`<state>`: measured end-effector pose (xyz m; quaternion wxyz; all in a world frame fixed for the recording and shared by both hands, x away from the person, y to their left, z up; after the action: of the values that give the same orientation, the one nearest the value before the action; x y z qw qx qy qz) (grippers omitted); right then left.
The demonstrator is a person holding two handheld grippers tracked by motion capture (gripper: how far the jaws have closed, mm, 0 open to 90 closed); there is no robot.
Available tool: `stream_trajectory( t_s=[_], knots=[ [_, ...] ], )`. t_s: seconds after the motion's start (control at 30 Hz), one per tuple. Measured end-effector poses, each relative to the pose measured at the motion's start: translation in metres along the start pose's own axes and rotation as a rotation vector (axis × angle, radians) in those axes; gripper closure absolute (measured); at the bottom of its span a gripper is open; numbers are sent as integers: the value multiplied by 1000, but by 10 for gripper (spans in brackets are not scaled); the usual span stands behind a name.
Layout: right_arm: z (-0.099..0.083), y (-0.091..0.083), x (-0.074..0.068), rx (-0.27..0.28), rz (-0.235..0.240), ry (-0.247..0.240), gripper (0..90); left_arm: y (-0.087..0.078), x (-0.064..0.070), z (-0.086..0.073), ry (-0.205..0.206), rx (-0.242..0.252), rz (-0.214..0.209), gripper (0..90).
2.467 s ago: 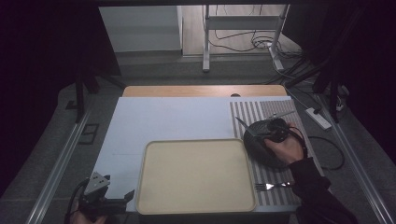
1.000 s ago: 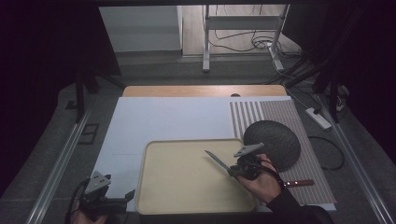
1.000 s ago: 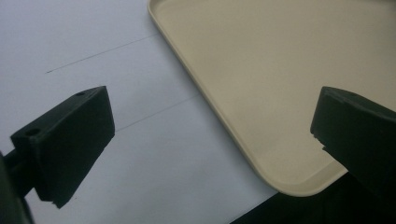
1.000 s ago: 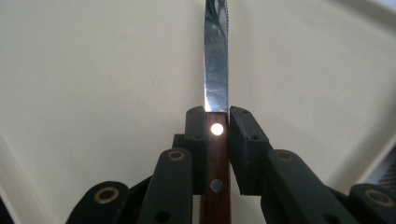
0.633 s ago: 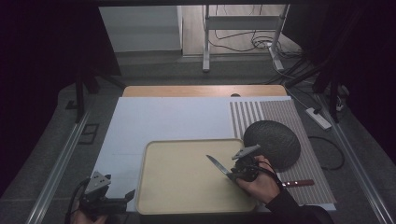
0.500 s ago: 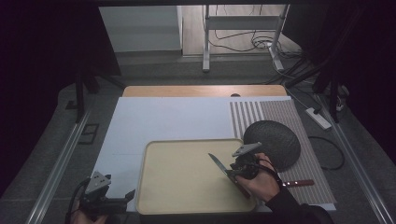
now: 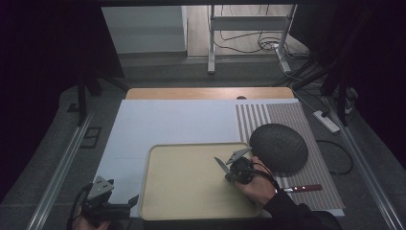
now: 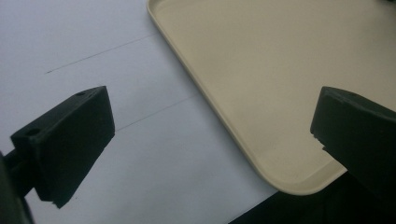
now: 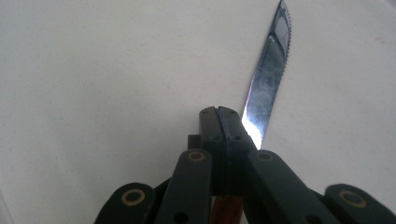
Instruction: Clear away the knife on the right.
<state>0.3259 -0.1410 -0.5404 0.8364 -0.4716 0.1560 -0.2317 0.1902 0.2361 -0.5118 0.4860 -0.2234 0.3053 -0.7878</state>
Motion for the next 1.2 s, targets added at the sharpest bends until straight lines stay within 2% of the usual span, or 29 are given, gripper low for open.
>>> stream_trajectory(
  t_s=[0.17,0.2,0.37,0.57,0.67,0.87,1.1,1.2],
  knots=[
    [-7,-5,8,-2,-14,26,900,0,0,0,1,-1,0,0],
    [-11,-9,15,-1,-24,46,900,0,0,0,1,-1,0,0],
    [-20,-16,29,-4,-40,94,900,0,0,0,2,-1,0,0],
    [-27,-23,42,-14,-66,136,900,0,0,0,2,0,-1,0],
    [-29,-24,47,-9,-61,155,900,0,0,0,1,0,0,0],
    [-28,-24,47,-9,-63,142,898,0,0,0,-2,2,-1,0],
    [-22,-29,47,47,-52,143,806,0,-1,0,-7,4,-2,0],
    [-21,-29,45,52,-53,136,773,0,0,0,-8,4,-2,0]
  ],
)
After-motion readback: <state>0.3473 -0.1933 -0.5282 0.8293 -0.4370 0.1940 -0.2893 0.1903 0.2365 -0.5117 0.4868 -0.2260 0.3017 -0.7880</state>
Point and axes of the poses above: each handheld gripper's, and its own axes: y roughly forward along the jaws, z roughly out of its top, x roughly to its right, the point moved 4 cm from there along y, roughly forward along the jaws
